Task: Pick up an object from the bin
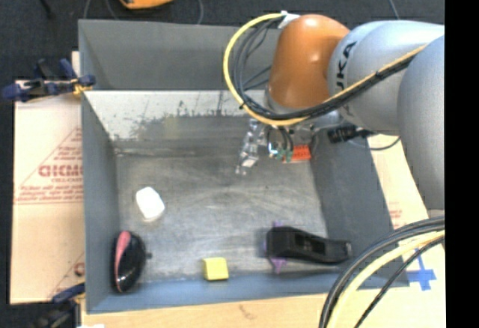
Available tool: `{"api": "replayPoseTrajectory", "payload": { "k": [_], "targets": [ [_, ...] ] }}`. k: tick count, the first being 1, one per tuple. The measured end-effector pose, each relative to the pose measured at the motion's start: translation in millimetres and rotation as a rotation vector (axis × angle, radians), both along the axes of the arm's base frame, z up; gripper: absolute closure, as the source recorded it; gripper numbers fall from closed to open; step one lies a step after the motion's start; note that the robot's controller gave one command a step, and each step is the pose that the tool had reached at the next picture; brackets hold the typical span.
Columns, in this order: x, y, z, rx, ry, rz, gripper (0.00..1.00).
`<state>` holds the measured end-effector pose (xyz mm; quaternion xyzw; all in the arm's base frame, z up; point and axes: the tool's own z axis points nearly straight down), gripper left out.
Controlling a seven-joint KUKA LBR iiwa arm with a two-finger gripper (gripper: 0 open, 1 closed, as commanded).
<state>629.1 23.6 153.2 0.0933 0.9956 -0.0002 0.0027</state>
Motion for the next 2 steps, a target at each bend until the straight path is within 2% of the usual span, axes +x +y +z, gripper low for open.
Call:
{"api": "replayPoseTrajectory", "payload": {
  "k": [1,2],
  "targets": [
    [-0.6,5.5,14.6,-0.001,0.0,0.036,1.0],
    [5.7,14.2,18.2,0.001,-0.003,0.025,1.0]
  ]
}}
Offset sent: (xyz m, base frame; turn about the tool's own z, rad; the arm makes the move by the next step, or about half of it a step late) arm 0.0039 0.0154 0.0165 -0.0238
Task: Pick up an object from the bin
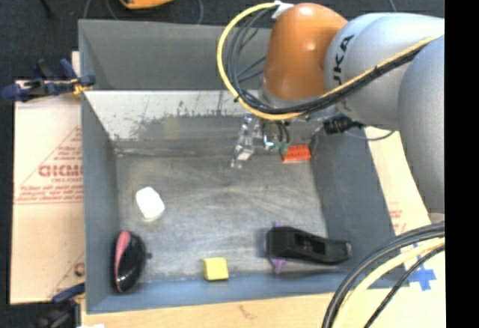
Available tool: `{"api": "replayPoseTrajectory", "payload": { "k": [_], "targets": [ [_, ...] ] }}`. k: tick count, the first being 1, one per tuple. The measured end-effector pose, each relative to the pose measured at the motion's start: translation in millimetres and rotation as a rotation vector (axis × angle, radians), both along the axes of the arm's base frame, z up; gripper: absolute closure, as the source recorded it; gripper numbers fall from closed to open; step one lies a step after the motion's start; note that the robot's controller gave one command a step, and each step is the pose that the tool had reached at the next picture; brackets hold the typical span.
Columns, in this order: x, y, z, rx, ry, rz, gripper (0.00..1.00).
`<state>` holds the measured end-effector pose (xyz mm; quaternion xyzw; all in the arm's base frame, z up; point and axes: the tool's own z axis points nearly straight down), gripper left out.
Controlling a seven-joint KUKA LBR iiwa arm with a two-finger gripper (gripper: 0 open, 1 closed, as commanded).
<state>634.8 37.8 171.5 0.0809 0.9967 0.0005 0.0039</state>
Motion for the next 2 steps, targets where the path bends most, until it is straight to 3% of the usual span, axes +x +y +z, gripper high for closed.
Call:
{"api": "replayPoseTrajectory", "payload": {
  "k": [1,2],
  "targets": [
    [-5.4,-10,-14,-0.001,0.003,0.01,1.0],
    [0.8,1,-4,-0.002,0.005,0.014,1.0]
  ]
}}
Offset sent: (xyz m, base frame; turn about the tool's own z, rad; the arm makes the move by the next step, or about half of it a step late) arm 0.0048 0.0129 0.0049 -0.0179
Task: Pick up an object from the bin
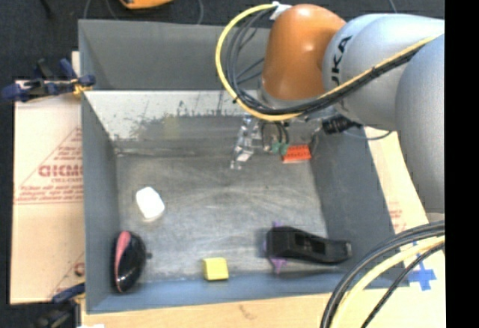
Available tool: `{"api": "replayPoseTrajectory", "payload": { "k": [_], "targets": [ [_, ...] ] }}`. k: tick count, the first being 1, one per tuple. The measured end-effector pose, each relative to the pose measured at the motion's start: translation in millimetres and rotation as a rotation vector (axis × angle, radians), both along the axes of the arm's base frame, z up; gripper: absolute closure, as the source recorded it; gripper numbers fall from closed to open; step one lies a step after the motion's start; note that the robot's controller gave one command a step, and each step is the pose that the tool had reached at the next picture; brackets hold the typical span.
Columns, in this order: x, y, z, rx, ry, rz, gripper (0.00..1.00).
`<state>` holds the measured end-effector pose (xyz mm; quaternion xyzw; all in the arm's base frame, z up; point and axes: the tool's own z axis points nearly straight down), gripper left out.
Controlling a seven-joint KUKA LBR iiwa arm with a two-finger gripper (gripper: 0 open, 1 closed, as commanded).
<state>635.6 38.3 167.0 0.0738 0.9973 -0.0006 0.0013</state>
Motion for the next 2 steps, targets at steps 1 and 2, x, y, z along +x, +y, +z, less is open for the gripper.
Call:
{"api": "replayPoseTrajectory", "payload": {
  "k": [1,2],
  "targets": [
    [3.9,2,11,0.001,-0.004,0.016,1.0],
    [6.8,0,-2,0.0,-0.004,0.013,1.0]
  ]
}}
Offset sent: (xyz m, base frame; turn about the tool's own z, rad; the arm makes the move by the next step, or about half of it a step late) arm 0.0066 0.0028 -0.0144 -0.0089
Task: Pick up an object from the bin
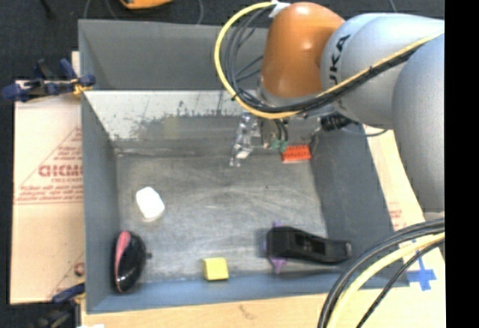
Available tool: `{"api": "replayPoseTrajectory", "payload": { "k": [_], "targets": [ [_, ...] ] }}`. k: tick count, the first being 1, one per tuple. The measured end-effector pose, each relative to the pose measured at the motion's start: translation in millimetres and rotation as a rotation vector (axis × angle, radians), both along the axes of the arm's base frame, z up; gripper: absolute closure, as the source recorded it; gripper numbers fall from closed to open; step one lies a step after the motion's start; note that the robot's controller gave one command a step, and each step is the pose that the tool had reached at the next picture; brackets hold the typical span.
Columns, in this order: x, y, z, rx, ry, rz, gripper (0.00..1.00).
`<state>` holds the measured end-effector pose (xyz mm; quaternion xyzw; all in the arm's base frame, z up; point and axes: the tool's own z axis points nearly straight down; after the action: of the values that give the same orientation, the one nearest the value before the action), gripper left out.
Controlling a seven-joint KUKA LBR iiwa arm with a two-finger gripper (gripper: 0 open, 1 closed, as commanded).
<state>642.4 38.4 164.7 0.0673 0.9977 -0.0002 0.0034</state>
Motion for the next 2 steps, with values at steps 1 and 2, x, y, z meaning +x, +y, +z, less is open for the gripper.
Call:
{"api": "replayPoseTrajectory", "payload": {
  "k": [1,2],
  "targets": [
    [0.3,-0.2,-5.8,0.0,0.004,-0.001,1.0],
    [9.2,2.4,-6.5,-0.001,-0.002,0.028,1.0]
  ]
}}
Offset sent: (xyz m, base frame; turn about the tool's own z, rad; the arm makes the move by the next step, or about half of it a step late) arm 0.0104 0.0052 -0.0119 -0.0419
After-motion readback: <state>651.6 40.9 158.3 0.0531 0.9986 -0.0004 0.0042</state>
